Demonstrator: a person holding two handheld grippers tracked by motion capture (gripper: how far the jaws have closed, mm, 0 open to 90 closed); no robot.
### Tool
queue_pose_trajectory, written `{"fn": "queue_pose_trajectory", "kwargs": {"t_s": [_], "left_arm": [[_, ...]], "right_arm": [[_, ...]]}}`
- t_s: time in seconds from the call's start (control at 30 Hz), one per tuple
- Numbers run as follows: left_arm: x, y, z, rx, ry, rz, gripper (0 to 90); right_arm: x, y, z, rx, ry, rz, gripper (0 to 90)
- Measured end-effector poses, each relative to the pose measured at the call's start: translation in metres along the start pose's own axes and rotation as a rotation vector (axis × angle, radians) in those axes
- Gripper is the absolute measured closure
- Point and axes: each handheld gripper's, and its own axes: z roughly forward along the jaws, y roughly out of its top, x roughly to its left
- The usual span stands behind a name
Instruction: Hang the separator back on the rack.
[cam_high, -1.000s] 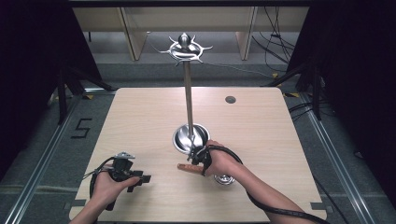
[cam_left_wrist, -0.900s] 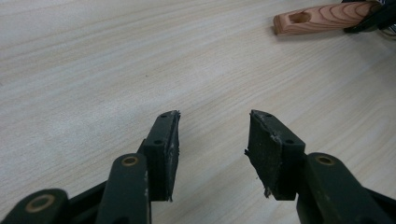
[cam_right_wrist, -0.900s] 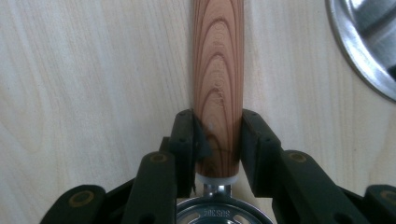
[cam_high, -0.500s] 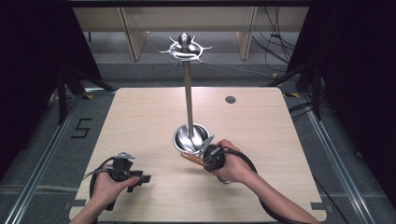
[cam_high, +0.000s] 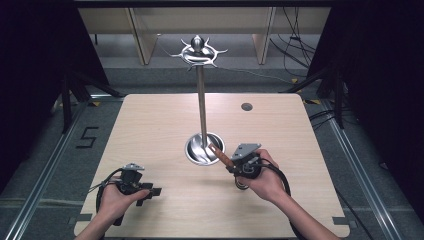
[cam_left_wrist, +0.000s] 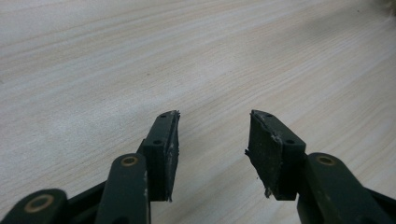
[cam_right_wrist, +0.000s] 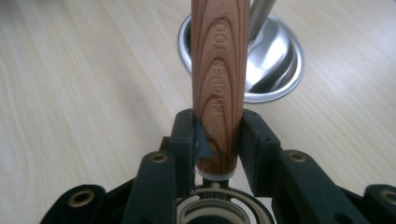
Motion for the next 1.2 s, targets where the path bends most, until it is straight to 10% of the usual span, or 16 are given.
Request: {"fn": "queue_pose_trajectory", "kwargs": {"t_s": [0.63,1.2], "left_arm": [[0.000,0.000,-0.002,-0.008,0.021,0.003,51.4],[-0.001,0.001,-0.004,-0.028,0.046,0.016,48.6]], "right_arm": [[-0.013,0.017,-0.036,-0.199,-0.013,0.109,69.4],[-0.018,0.028,-0.053,-0.261,-0.019,0.134,69.3]]}}
